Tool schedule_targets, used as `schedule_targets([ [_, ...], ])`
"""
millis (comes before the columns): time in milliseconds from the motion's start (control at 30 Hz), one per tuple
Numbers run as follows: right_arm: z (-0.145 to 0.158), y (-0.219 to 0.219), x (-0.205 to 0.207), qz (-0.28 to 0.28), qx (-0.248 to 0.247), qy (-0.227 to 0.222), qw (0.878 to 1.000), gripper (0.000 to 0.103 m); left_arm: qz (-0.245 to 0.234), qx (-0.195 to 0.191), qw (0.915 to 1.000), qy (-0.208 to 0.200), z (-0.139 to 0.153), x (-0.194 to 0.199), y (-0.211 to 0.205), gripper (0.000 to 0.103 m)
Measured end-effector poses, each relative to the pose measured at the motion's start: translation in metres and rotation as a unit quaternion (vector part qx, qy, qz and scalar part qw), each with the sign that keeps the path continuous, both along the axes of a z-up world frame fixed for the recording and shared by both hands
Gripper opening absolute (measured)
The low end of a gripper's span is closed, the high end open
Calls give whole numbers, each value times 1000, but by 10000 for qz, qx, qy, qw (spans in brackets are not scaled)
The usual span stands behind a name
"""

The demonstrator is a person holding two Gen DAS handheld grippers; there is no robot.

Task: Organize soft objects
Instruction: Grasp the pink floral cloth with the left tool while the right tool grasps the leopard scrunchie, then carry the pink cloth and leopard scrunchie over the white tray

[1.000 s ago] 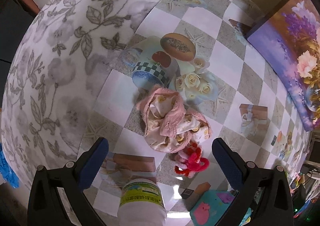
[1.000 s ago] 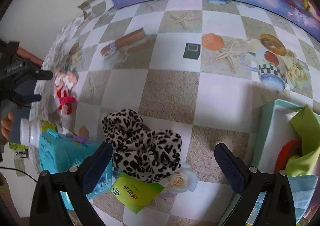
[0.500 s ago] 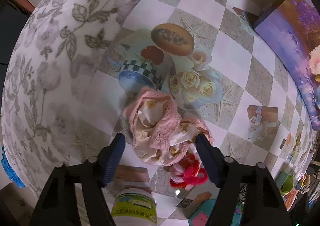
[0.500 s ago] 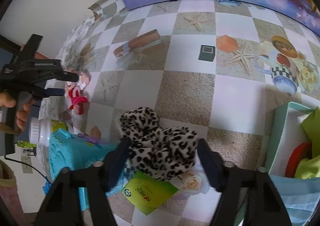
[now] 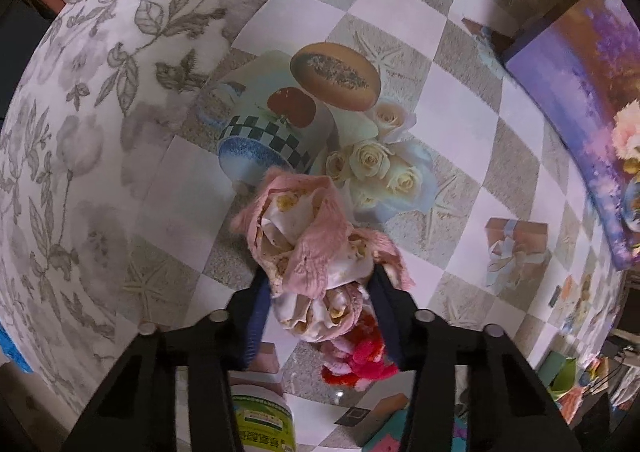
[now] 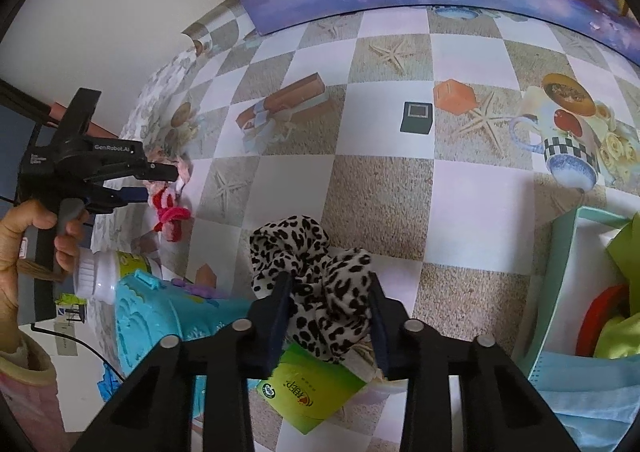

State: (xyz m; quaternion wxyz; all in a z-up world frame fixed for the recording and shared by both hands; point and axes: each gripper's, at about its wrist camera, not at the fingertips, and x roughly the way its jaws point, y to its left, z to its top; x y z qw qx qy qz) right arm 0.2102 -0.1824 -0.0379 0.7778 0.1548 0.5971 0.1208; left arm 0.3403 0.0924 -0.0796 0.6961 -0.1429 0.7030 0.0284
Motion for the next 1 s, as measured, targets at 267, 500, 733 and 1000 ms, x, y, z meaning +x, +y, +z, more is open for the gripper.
schedule_targets([
  [267, 3, -3, -1, -93, 28, -38, 9999, 23, 168, -216, 9993, -271, 11, -12, 14, 17],
  [500, 4, -8, -4, -158, 80, -44, 9998, 20, 410, -269, 9964, -695, 32, -27, 27, 15],
  [733, 31, -12, -14, -247, 186, -273, 9992, 20, 407, -229, 9912, -1236, 88, -51, 20, 15],
  [1000, 80, -28, -42, -654, -120, -628, 9958, 20, 36, -171, 9776, -2097, 160, -93, -26, 15],
])
